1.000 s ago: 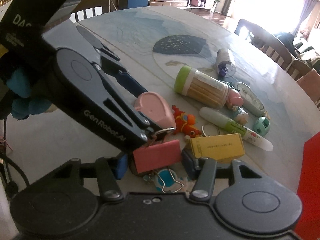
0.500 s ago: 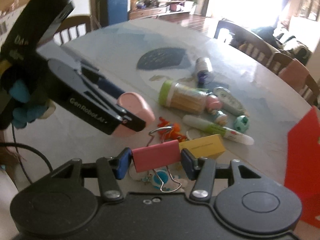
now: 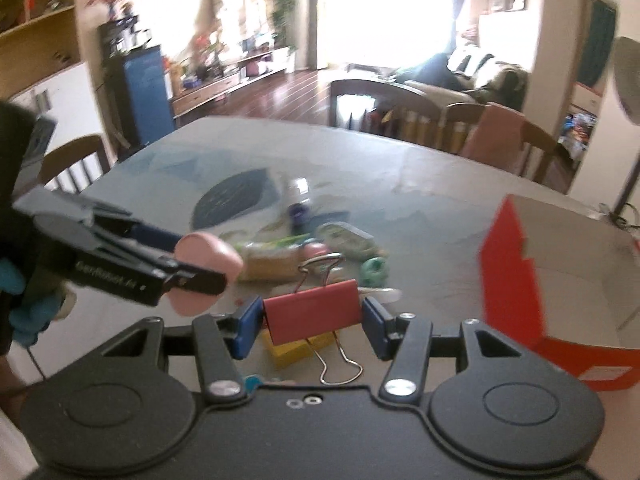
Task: Organize rigid objects
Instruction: 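Carry the heart sponge and binder clip into the red shoebox with both tools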
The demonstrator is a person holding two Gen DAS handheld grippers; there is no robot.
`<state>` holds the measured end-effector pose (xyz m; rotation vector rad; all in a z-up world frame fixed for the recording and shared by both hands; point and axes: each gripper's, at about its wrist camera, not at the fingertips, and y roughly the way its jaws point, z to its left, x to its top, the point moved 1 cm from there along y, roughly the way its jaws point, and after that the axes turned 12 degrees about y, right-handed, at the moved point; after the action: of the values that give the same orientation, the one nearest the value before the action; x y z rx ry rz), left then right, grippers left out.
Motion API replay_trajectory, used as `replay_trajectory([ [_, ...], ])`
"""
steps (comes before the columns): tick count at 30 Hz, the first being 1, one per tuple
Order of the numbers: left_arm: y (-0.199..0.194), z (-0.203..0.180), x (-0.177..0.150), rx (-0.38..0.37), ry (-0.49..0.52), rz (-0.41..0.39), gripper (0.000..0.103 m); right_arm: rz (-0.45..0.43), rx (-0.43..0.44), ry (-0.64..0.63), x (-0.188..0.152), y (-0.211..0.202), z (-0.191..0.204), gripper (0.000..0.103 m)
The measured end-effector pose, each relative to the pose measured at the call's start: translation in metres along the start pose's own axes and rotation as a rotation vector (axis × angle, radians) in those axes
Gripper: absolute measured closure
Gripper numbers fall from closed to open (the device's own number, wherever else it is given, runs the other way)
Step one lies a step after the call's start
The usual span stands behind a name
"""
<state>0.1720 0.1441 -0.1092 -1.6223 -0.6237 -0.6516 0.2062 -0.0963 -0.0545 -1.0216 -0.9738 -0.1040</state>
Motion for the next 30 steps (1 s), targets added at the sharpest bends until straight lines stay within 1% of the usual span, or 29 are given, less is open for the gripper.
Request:
replay_trajectory([
  [9,0.008,-0.053,0.037,0.027,0.013,-0.028,0.034,-0.066,-0.029,0.062,0.023,-0.030,-0.077,0.050],
  [11,0.011,-0.065,0.047,0.032,0.004,-0.027,0.034,-0.078,-0.039,0.066,0.026,-0.034,-0.094,0.050],
  [12,0.014,-0.071,0.052,0.062,-0.037,-0.034,0.034,-0.083,-0.049,0.066,0.027,-0.034,-0.103,0.050],
  [16,0.026,-0.097,0.074,0.065,-0.034,-0.031,0.034,-0.096,-0.072,0.089,0.030,-0.034,-0.138,0.050],
  [18,0.036,-0.109,0.085,0.073,-0.042,-0.027,0.034,-0.102,-0.091,0.106,0.031,-0.034,-0.158,0.050],
  [23,0.067,-0.138,0.111,0.083,-0.002,-0.012,0.034,-0.102,-0.133,0.163,0.032,-0.025,-0.202,0.050],
  [25,0.080,-0.146,0.121,0.080,-0.008,-0.007,0.034,-0.101,-0.147,0.192,0.032,-0.021,-0.217,0.050],
  [28,0.095,-0.160,0.142,0.076,0.011,-0.012,0.034,-0.100,-0.175,0.227,0.033,-0.017,-0.237,0.050],
  [30,0.106,-0.168,0.156,0.072,0.012,-0.014,0.034,-0.104,-0.195,0.232,0.034,-0.015,-0.247,0.050],
])
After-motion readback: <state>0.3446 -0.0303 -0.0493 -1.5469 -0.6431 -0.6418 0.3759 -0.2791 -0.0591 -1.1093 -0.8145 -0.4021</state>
